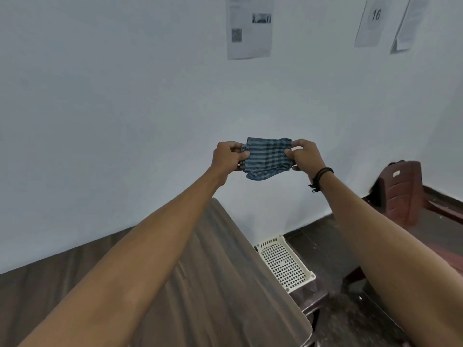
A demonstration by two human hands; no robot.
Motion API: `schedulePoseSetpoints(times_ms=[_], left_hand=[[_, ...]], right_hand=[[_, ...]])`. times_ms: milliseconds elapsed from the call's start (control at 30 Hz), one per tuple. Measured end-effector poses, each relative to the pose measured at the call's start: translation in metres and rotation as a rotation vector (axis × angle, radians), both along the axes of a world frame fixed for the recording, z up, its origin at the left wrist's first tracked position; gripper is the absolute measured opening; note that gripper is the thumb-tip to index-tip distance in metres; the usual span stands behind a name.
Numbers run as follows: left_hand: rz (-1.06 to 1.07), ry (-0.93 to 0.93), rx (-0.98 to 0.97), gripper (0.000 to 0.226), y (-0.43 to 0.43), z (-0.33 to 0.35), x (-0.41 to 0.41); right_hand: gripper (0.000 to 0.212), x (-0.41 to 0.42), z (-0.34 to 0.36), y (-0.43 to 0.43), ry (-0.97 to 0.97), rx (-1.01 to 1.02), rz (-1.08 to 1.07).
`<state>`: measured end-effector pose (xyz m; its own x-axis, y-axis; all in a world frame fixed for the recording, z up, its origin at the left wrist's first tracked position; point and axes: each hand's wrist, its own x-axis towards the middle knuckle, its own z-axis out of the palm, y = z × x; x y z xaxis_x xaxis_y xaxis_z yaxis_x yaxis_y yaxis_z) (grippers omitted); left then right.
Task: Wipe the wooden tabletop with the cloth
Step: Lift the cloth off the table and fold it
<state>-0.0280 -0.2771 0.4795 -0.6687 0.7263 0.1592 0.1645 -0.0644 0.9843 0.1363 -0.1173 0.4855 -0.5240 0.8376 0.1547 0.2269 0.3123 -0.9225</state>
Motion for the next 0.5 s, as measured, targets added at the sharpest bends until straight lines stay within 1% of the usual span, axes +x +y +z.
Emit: schedulePoseSetpoints(times_ms=[200, 333, 500], left_hand=[[0.050, -0.073, -0.119, 0.020, 0.088, -0.061, 0.000], [0.103, -0.157, -0.237, 0.017, 0.152, -0.117, 0.005], [0.189, -0.311, -0.373, 0.014, 0.208, -0.210, 0.015]], right_hand=[[0.021, -0.007, -0.064, 0.095, -0.131, -0.076, 0.056], [0.015, -0.006, -0.114, 0.155, -0.226, -0.131, 0.099], [0.012, -0.003, -0.197, 0.209, -0.360, -0.180, 0.137]])
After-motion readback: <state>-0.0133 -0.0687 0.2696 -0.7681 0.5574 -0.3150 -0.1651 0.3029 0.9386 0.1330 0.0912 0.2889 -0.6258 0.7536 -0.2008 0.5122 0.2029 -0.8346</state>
